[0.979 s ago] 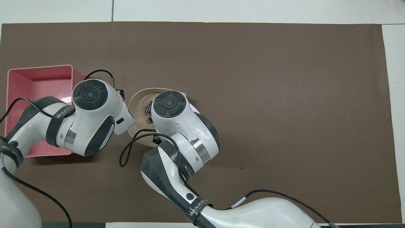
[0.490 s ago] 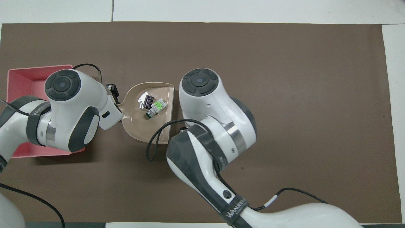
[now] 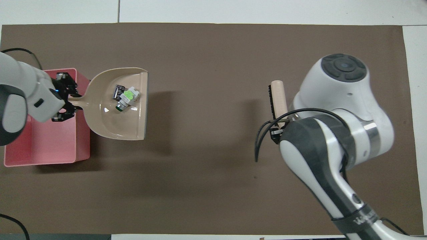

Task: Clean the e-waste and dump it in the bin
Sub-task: 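Tip the dustpan with the left gripper while the right gripper releases the brush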

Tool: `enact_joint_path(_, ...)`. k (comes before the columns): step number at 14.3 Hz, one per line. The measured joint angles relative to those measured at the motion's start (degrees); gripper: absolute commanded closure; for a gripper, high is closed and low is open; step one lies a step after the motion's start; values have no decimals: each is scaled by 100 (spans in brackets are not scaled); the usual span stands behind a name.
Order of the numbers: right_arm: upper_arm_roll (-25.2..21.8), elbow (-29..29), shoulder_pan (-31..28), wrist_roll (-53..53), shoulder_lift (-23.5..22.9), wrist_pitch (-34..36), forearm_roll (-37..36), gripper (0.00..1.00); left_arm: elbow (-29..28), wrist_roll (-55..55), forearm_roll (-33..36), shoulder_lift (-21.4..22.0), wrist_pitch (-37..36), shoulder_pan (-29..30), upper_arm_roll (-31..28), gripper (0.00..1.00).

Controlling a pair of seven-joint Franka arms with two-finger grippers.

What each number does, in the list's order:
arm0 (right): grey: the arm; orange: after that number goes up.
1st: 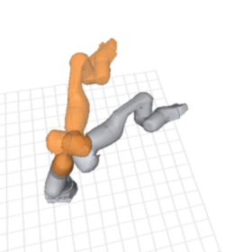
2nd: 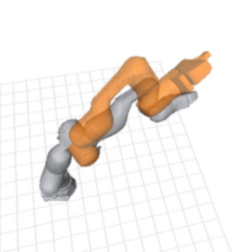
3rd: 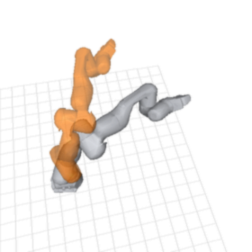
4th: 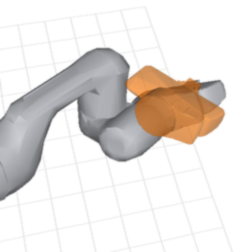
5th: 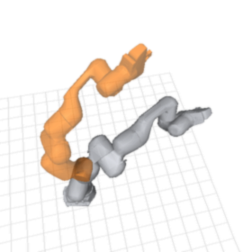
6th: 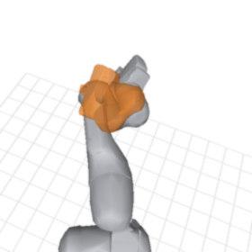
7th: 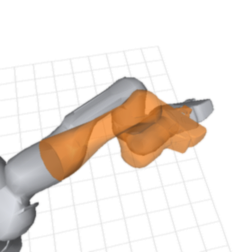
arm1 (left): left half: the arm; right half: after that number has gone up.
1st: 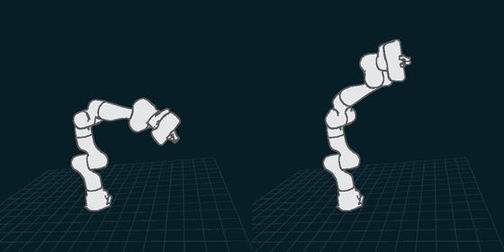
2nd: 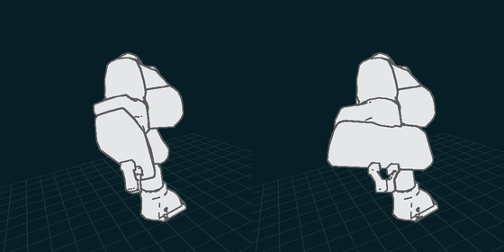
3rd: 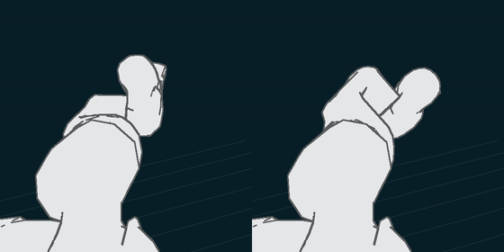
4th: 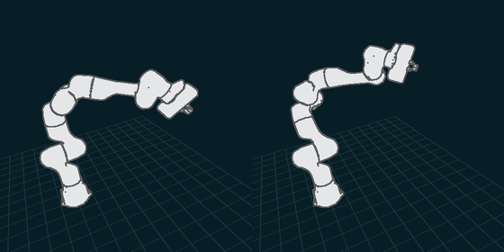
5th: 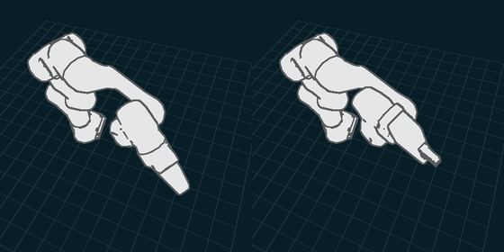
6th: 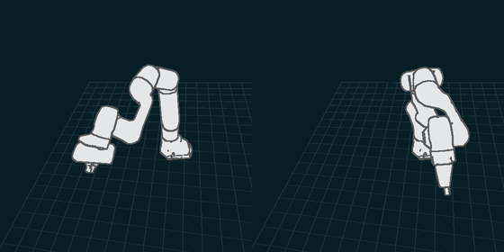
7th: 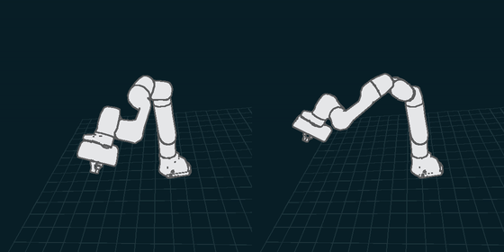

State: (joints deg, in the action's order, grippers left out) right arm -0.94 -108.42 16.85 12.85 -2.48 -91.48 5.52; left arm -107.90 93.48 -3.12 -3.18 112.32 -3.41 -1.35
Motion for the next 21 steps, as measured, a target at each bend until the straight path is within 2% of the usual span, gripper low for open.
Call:
enact_joint_path(5,-19,-604,-1628,-1730,304,121,-487,99,690,1406,-128,-214,-253,1350,-34,100)
enact_joint_path(8,-36,-1225,-2538,-2731,459,-725,-742,100,1044,2237,29,-473,-301,1919,-79,100)
enact_joint_path(11,-8,-1832,-2640,-2833,586,-1504,-940,100,1332,2370,977,-685,-158,2039,-136,100)
enact_joint_path(15,54,-2092,-2619,-2660,610,-1736,-942,100,1374,1918,2104,-770,84,1990,-106,100)
enact_joint_path(19,48,-2332,-2625,-2559,612,-2025,-943,100,1150,1019,3401,-779,86,1591,-82,100)
enact_joint_path(21,46,-2371,-2621,-2363,613,-2030,-947,100,1034,699,3683,-767,87,1445,-76,100)
